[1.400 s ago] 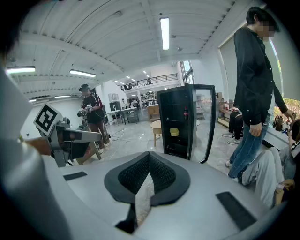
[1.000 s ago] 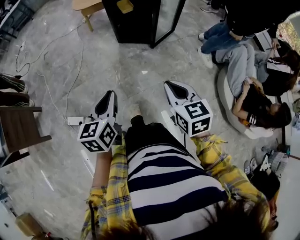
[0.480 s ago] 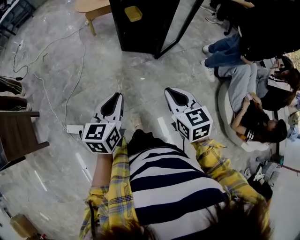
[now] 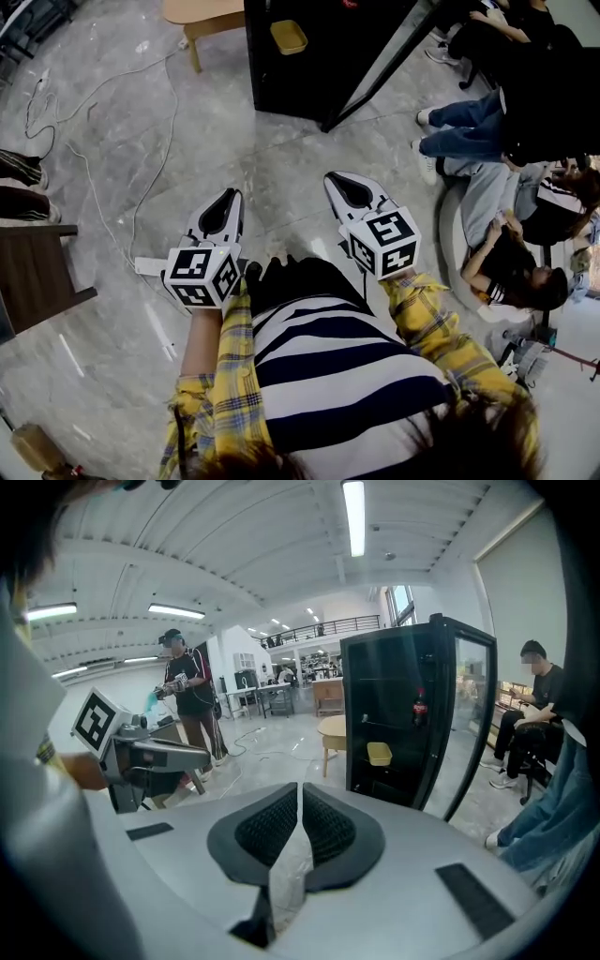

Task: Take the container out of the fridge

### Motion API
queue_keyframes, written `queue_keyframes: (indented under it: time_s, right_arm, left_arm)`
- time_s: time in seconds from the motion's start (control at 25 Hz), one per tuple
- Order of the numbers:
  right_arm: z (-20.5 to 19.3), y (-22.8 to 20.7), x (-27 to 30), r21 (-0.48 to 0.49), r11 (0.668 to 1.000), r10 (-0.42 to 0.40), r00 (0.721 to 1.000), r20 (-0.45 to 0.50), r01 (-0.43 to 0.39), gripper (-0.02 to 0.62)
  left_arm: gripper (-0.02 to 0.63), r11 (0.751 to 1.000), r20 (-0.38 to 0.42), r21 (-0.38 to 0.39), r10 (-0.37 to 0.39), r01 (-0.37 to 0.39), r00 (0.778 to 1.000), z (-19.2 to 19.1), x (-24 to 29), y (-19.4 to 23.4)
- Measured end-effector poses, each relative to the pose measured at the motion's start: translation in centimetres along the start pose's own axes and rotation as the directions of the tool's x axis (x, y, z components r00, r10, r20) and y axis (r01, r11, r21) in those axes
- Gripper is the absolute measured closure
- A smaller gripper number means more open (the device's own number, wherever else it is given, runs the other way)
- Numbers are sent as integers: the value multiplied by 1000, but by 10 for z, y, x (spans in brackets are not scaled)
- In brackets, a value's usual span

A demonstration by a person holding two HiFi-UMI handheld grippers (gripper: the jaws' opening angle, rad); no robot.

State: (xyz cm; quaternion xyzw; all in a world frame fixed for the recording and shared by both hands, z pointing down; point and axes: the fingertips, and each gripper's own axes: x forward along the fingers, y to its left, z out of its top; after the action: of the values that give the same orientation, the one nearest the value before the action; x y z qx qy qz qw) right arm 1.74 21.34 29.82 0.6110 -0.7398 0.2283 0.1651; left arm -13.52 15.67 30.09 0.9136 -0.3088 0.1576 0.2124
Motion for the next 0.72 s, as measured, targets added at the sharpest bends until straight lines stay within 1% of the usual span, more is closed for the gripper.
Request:
queue_keyframes:
  time_s: [0.12, 0.24, 0.36, 0.64, 0.72]
  right_arm:
    - [9, 9, 25, -1, 1000, 24, 1000, -6, -24, 566]
    - [14, 13, 46, -22, 999, 32, 999, -21, -32, 565]
    - [16, 13, 60, -44, 998, 37, 998, -45, -39, 565]
    - [40, -3, 92, -93, 994, 56, 998, -36, -59, 560]
    - [44, -7, 104, -117, 990, 72, 996, -46, -77, 508]
  left_arm:
    - [560, 1000, 0, -6, 28, -28, 1000, 3, 0, 26]
    - [560, 999, 11, -23, 44, -44, 999, 7, 2, 45]
    - [560, 998, 9, -30, 64, -63, 998, 7, 2, 58]
    - [560, 990, 16, -67, 123, -121, 992, 11, 11, 79]
    - [560, 987, 19, -74, 144, -142, 989, 13, 12, 86]
